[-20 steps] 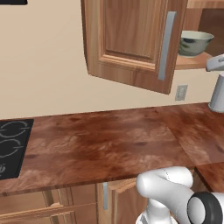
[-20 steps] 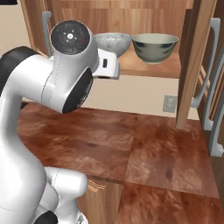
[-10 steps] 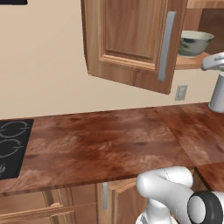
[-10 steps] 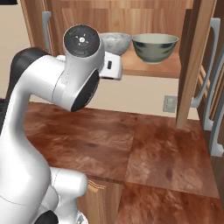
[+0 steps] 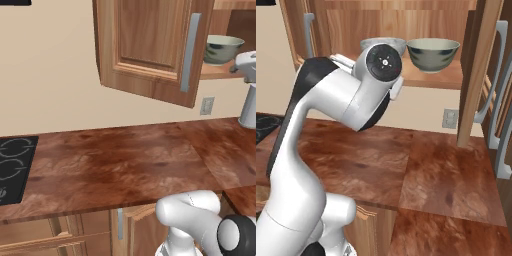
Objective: Move the bowls from the cabinet to the plates on the dining table.
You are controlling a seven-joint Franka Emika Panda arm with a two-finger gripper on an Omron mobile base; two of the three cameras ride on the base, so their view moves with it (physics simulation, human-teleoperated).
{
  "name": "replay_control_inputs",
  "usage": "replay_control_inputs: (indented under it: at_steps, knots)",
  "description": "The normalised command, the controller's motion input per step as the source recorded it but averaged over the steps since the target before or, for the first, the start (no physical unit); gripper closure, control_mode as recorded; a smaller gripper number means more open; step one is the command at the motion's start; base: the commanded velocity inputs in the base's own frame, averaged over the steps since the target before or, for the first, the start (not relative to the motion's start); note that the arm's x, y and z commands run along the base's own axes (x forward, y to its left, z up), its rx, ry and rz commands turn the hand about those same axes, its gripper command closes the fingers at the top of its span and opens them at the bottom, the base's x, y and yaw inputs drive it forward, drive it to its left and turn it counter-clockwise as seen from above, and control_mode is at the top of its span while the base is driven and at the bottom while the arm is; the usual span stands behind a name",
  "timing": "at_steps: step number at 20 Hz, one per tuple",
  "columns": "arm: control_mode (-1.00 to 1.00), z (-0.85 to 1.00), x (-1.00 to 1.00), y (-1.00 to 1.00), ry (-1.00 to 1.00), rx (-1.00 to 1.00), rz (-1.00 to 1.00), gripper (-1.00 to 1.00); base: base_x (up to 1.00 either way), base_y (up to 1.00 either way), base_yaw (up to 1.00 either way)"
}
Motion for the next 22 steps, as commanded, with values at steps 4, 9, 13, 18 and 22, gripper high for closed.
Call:
replay_control_inputs:
  at_steps: [4, 9, 13, 18, 22]
  knots:
    - [-1.00, 0.00, 0.47, 0.15, 0.00, 0.00, 0.00, -1.00, 0.00, 0.00, 0.00]
    - [-1.00, 0.00, 0.51, 0.10, 0.00, 0.00, 0.00, -1.00, 0.00, 0.00, 0.00]
    - [-1.00, 0.00, 0.37, 0.00, 0.00, 0.01, 0.00, -1.00, 0.00, 0.00, 0.00]
    - [-1.00, 0.00, 0.34, 0.05, 0.00, 0.04, 0.00, -1.00, 0.00, 0.00, 0.00]
    - [-1.00, 0.00, 0.29, 0.13, 0.00, 0.12, 0.01, -1.00, 0.00, 0.00, 0.00]
